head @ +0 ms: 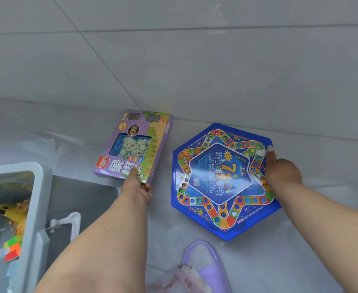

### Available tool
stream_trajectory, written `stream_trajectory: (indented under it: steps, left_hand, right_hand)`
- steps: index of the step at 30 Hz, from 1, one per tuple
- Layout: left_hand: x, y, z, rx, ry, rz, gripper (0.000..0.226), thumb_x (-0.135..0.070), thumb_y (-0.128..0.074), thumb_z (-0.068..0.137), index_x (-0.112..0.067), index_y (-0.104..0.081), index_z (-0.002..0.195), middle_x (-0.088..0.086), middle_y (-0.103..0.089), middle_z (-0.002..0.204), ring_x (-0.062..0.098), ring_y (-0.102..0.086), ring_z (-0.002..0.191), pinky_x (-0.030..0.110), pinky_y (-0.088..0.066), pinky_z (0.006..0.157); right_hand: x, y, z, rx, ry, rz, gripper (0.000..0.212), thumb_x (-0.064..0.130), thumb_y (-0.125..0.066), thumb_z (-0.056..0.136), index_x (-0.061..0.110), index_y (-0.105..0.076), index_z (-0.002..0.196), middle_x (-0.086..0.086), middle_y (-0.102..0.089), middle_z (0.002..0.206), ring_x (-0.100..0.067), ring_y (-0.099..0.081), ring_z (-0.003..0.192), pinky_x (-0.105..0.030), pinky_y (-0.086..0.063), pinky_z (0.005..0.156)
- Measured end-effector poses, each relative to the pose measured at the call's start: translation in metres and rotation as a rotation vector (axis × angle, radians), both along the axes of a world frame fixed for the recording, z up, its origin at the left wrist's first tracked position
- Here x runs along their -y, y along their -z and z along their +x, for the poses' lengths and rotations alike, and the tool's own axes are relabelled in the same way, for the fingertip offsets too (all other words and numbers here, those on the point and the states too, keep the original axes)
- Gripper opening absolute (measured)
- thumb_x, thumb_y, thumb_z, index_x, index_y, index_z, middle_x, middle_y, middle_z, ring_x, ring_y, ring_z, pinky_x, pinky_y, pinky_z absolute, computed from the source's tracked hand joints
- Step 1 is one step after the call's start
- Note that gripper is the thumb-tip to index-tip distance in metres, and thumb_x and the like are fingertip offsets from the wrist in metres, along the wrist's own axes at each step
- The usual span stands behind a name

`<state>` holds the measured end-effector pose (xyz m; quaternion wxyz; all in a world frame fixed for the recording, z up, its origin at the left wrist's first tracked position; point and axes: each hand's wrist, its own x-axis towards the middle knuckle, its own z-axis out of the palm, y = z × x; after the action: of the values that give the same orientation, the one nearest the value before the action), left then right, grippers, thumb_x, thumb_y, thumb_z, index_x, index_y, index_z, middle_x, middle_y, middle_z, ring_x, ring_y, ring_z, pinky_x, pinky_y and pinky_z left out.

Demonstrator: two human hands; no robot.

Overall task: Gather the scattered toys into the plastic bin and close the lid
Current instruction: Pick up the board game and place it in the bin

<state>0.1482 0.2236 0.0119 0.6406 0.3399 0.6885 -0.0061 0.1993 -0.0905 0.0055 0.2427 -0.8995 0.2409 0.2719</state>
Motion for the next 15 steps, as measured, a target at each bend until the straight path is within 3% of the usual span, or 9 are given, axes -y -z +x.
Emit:
stream_trajectory:
  steps: [3,5,8,15]
  left_hand:
    - [0.006,-0.015,-0.003,0.012,0.048,0.036,0.026,-0.043,-0.066,0.086,-0.020,-0.057,0.080,-0.004,-0.062,0.070,0.006,-0.049,0.051,0.012,-0.034,0.036]
    - [0.012,-0.027,-0.005,0.047,0.077,0.037,0.025,-0.041,-0.068,0.085,-0.019,-0.058,0.082,-0.004,-0.064,0.059,0.004,-0.050,0.043,0.009,-0.033,0.034]
    - [0.023,-0.050,-0.008,0.106,0.073,0.023,0.021,-0.036,-0.071,0.083,-0.020,-0.058,0.083,-0.006,-0.058,0.040,0.001,-0.042,0.025,0.007,-0.032,0.033]
    - [0.049,-0.114,-0.038,0.277,0.171,-0.085,0.017,-0.027,-0.068,0.087,-0.019,-0.055,0.080,-0.005,-0.061,0.047,0.004,-0.022,0.025,0.010,-0.025,0.032]
  right_hand:
    - [0.007,-0.012,-0.003,0.012,-0.002,0.003,0.054,0.035,-0.019,0.103,0.002,-0.046,0.136,-0.030,-0.054,0.118,-0.039,-0.052,0.105,-0.038,-0.040,0.091]
    - [0.011,-0.019,-0.004,0.013,0.024,0.006,0.054,0.035,-0.019,0.103,0.001,-0.045,0.136,-0.031,-0.053,0.120,-0.040,-0.051,0.110,-0.037,-0.040,0.090]
    - [0.014,-0.032,-0.007,0.022,0.174,0.057,0.062,0.044,-0.019,0.102,-0.002,-0.054,0.124,-0.030,-0.055,0.119,-0.040,-0.053,0.110,-0.034,-0.038,0.081]
    - [-0.007,-0.077,-0.034,0.189,0.453,0.296,0.060,0.057,-0.038,0.094,0.001,-0.057,0.090,-0.016,-0.061,0.090,-0.034,-0.056,0.080,-0.035,-0.044,0.071]
